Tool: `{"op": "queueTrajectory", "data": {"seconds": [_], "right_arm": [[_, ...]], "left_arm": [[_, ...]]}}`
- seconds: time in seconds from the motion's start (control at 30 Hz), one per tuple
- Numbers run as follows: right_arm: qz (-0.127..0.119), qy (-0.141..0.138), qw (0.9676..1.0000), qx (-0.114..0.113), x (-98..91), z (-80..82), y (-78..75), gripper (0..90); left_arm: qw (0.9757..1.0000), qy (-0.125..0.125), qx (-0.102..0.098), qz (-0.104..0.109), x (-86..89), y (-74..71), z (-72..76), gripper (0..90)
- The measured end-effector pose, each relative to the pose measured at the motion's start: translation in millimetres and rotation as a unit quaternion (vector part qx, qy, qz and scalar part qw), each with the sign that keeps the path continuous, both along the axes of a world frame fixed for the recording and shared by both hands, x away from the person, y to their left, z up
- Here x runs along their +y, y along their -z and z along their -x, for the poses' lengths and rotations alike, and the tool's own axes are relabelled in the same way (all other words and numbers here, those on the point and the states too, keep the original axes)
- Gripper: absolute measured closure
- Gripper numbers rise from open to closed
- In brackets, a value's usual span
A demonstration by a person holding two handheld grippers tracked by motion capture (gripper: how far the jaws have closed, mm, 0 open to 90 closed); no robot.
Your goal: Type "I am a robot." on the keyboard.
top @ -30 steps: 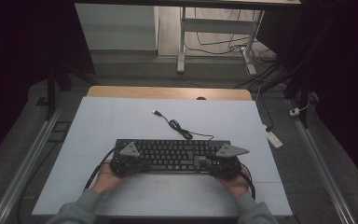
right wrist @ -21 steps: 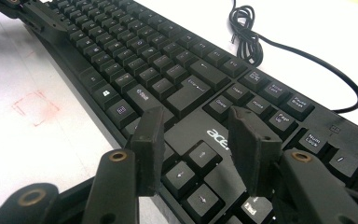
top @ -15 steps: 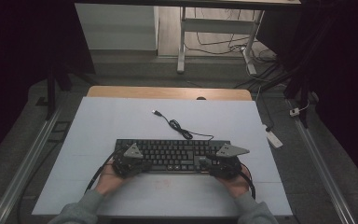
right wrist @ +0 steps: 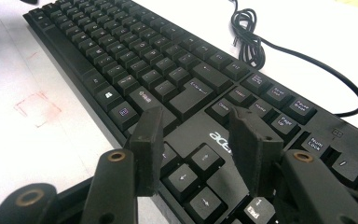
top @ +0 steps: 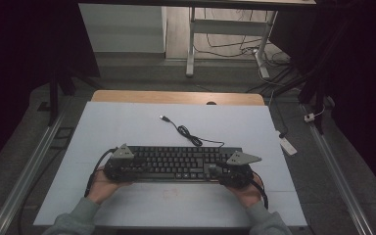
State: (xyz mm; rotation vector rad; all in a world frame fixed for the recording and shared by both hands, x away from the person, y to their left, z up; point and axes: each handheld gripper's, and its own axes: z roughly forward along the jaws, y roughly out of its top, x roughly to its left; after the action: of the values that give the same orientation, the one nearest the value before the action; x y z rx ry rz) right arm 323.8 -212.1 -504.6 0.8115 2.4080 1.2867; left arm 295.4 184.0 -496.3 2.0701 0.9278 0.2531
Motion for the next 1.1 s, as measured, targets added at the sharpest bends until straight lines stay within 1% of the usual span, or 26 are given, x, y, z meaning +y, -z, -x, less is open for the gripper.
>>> {"op": "queueTrajectory", "data": {"seconds": [0.13,0.2,0.3,0.77,0.9,1.1], "right_arm": [[0.002,-0.002,1.0,-0.002,0.8,0.0,0.5,53.9],[0.004,-0.002,1.0,-0.002,1.2,0.2,0.6,53.7],[0.005,-0.002,1.0,-0.002,1.5,0.3,1.4,53.7],[0.009,-0.002,0.9999,-0.005,1.2,0.2,1.1,53.5],[0.011,-0.002,0.9999,-0.004,1.3,-0.2,1.5,53.4],[0.013,-0.003,0.9999,-0.004,1.7,-0.5,2.1,53.4]], "left_arm": [[0.9998,-0.02,0.001,0.005,9.7,-1.4,-0.7,41.8],[0.9996,-0.028,0.0,0.009,12.7,-1.8,-1.1,39.6],[0.9995,-0.03,0.002,0.01,15.6,-2.0,-1.0,38.0],[0.9995,-0.03,-0.001,0.011,19.5,-2.5,-1.5,37.4],[0.9993,-0.035,-0.002,0.013,21.5,-2.2,-2.4,38.6],[0.9989,-0.045,-0.008,0.009,25.3,-1.3,-4.3,41.8]]}}
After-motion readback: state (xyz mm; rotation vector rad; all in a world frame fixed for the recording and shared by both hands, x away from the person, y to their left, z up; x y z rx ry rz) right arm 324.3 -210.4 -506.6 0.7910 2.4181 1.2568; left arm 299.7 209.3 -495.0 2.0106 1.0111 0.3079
